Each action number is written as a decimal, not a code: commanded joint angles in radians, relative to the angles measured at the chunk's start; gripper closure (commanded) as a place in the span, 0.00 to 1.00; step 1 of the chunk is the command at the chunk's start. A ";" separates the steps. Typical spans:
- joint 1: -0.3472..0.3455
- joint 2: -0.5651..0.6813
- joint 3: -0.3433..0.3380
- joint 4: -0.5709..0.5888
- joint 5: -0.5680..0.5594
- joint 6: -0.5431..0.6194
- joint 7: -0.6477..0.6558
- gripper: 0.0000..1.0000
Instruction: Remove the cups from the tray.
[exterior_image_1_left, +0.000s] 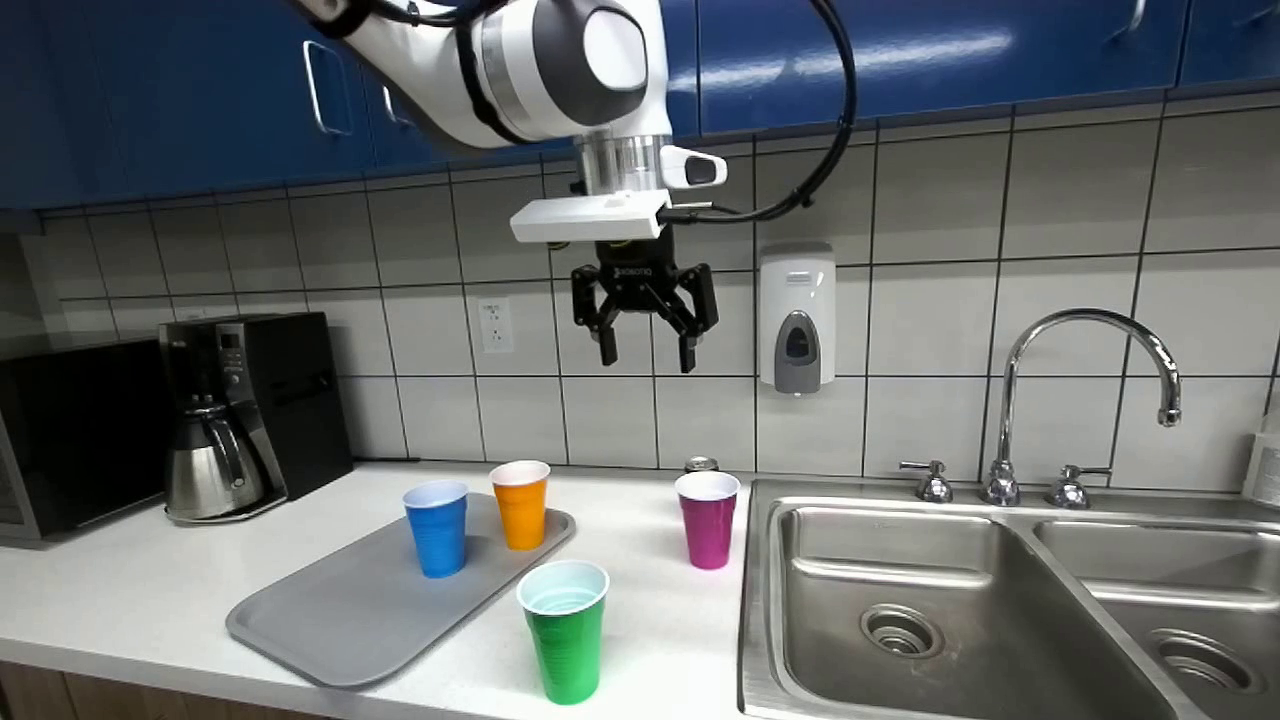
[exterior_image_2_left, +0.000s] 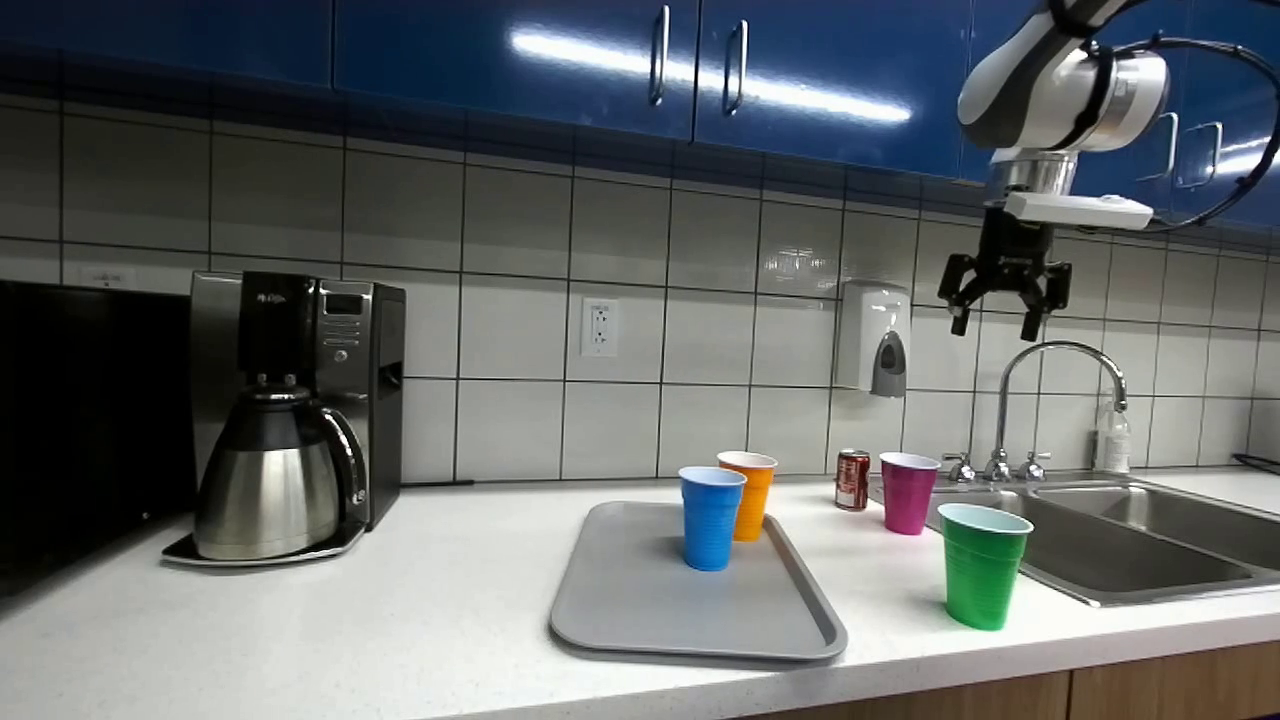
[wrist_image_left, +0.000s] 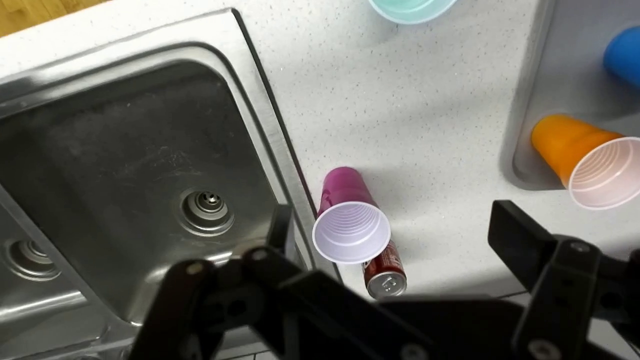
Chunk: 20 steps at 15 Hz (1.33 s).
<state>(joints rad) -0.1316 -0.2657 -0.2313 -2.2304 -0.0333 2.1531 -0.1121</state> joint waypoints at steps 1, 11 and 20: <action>-0.003 0.040 0.018 -0.023 0.008 0.127 -0.019 0.00; 0.052 0.140 0.085 -0.070 0.030 0.308 -0.016 0.00; 0.094 0.216 0.158 -0.119 0.023 0.485 0.056 0.00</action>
<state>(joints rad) -0.0437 -0.0766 -0.0982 -2.3434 -0.0235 2.5807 -0.0880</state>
